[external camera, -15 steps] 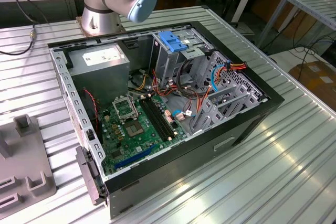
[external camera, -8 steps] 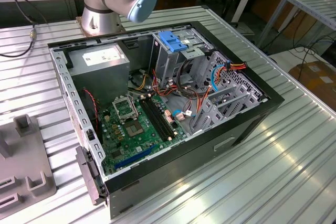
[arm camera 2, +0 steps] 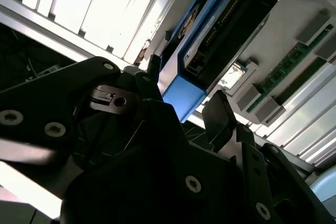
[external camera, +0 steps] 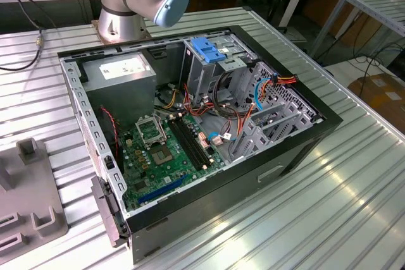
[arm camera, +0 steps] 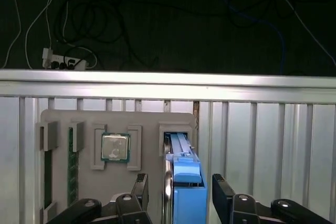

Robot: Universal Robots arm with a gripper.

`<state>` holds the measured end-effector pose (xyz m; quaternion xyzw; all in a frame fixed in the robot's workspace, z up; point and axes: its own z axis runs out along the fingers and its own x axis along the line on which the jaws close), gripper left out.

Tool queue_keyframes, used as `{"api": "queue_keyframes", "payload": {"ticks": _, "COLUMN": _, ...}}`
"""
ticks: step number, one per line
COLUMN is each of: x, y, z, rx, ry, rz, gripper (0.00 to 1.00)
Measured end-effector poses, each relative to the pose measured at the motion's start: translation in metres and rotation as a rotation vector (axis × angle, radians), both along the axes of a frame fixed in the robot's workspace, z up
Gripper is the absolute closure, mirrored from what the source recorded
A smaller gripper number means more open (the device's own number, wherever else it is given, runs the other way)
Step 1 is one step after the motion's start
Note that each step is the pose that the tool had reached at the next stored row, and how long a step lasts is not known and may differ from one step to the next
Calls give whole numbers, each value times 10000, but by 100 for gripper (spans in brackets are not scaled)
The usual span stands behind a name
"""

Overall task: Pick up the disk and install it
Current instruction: 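Pick up the disk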

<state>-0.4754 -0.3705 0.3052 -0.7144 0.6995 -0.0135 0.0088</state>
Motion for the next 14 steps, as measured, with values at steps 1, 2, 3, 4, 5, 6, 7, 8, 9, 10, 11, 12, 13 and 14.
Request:
{"api": "queue_keyframes", "payload": {"ticks": 1, "x": 0, "y": 0, "z": -38, "rx": 1, "ry": -1, "rz": -14, "gripper": 40}}
{"api": "queue_keyframes", "payload": {"ticks": 2, "x": 0, "y": 0, "z": -43, "rx": 0, "ry": 0, "rz": -23, "gripper": 40}}
{"api": "queue_keyframes", "payload": {"ticks": 3, "x": 0, "y": 0, "z": -43, "rx": 0, "ry": 1, "rz": -24, "gripper": 40}}
{"api": "queue_keyframes", "payload": {"ticks": 4, "x": 0, "y": 0, "z": -43, "rx": 0, "ry": 1, "rz": -25, "gripper": 42}}
{"api": "queue_keyframes", "payload": {"ticks": 5, "x": 0, "y": 0, "z": -43, "rx": 0, "ry": 0, "rz": -25, "gripper": 42}}
{"api": "queue_keyframes", "payload": {"ticks": 6, "x": 0, "y": 0, "z": -44, "rx": 0, "ry": -1, "rz": -34, "gripper": 49}}
{"api": "queue_keyframes", "payload": {"ticks": 7, "x": 0, "y": 1, "z": -44, "rx": 0, "ry": -1, "rz": -61, "gripper": 49}}
{"api": "queue_keyframes", "payload": {"ticks": 8, "x": 0, "y": 1, "z": -45, "rx": 0, "ry": -2, "rz": -109, "gripper": 49}}
{"api": "queue_keyframes", "payload": {"ticks": 9, "x": 0, "y": 2, "z": -45, "rx": -1, "ry": -2, "rz": -171, "gripper": 49}}
{"api": "queue_keyframes", "payload": {"ticks": 10, "x": 0, "y": 4, "z": -44, "rx": -1, "ry": -2, "rz": -293, "gripper": 49}}
{"api": "queue_keyframes", "payload": {"ticks": 11, "x": 0, "y": 4, "z": -44, "rx": -1, "ry": -2, "rz": -345, "gripper": 49}}
{"api": "queue_keyframes", "payload": {"ticks": 12, "x": 0, "y": 4, "z": -44, "rx": -2, "ry": -1, "rz": -383, "gripper": 49}}
{"api": "queue_keyframes", "payload": {"ticks": 13, "x": 0, "y": 4, "z": -44, "rx": -2, "ry": -1, "rz": -384, "gripper": 49}}
{"api": "queue_keyframes", "payload": {"ticks": 14, "x": 0, "y": 4, "z": -44, "rx": -2, "ry": -1, "rz": -385, "gripper": 49}}
